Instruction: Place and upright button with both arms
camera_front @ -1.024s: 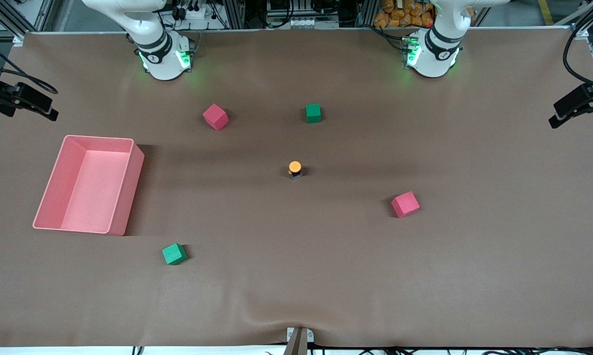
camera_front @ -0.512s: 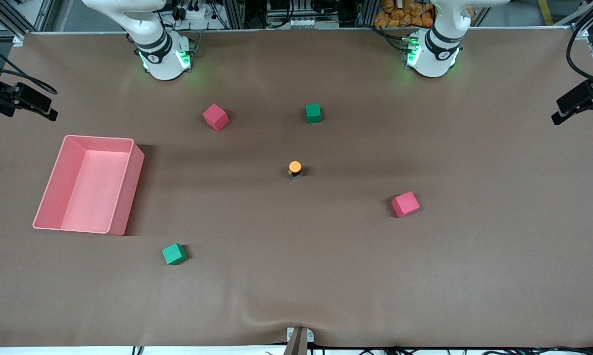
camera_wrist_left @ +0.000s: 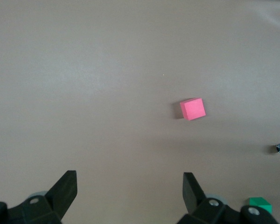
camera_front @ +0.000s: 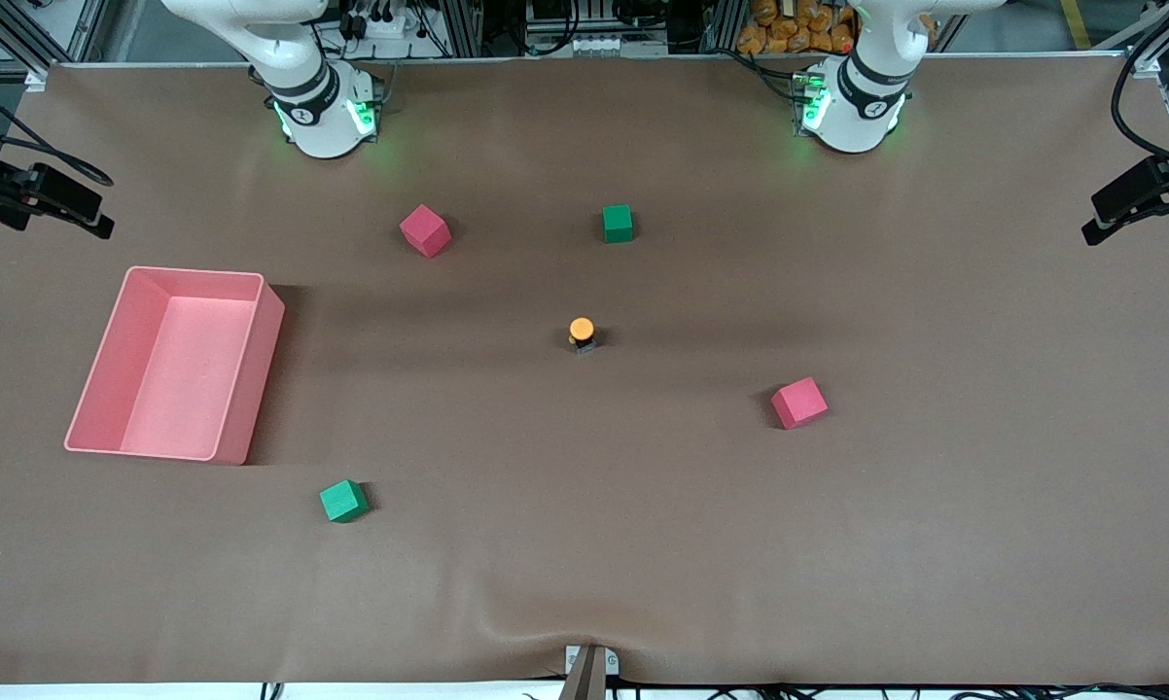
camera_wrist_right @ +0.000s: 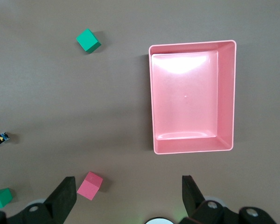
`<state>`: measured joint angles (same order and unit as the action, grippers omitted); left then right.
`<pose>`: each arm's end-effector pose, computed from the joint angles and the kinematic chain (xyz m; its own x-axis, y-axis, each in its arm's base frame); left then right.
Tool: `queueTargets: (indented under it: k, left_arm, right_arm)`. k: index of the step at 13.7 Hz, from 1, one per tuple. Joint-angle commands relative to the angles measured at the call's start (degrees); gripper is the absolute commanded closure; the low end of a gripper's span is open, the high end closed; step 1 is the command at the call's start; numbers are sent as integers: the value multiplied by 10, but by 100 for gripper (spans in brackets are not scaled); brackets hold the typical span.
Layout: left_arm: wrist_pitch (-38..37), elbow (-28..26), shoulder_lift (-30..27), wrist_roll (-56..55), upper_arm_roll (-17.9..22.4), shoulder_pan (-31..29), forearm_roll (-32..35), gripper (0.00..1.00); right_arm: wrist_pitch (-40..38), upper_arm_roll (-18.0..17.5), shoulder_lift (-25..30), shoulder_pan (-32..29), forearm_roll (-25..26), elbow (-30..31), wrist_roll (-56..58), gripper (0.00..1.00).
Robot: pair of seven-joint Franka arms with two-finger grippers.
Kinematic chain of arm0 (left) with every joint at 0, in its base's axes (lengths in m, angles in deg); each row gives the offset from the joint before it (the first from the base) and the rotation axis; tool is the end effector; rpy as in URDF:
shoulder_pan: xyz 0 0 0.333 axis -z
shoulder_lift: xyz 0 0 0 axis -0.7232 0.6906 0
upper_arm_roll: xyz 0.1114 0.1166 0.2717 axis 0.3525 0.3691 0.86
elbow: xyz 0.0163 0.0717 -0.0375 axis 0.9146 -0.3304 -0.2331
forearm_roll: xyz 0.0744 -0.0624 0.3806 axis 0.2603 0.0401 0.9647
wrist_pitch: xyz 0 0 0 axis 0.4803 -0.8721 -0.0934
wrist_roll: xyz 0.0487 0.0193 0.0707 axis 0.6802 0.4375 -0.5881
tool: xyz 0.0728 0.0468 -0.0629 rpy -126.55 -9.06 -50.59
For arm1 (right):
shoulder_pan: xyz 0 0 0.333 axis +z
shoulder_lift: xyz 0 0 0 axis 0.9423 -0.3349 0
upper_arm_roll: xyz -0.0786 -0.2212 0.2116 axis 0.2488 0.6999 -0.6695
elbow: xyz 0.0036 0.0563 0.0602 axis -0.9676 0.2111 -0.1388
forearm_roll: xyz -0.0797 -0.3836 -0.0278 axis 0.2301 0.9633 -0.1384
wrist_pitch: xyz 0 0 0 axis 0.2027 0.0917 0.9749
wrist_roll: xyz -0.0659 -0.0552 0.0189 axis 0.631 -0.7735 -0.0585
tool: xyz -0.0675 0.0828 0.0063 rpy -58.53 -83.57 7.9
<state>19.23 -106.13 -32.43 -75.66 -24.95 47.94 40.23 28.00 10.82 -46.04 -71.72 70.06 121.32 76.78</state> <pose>0.5402 0.0038 0.6734 0.9957 0.0708 0.0602 0.0694 -0.9972 0.0266 0.5289 -0.0087 0.6564 0.9900 -0.1282 -0.0584 -0.1298 -0.9912 -0.0243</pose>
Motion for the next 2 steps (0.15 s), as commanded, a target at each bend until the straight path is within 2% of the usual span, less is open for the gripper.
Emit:
queueTargets:
  k: [1,2]
  left_arm:
    - [-10,2,-4,1,-2,0,-4,0]
    - [-10,2,-4,3,0,0,-8,0]
  right_arm:
    - [1,-1,11,-1,4,11,2,0]
    - [0,-1,11,-1,4,11,2,0]
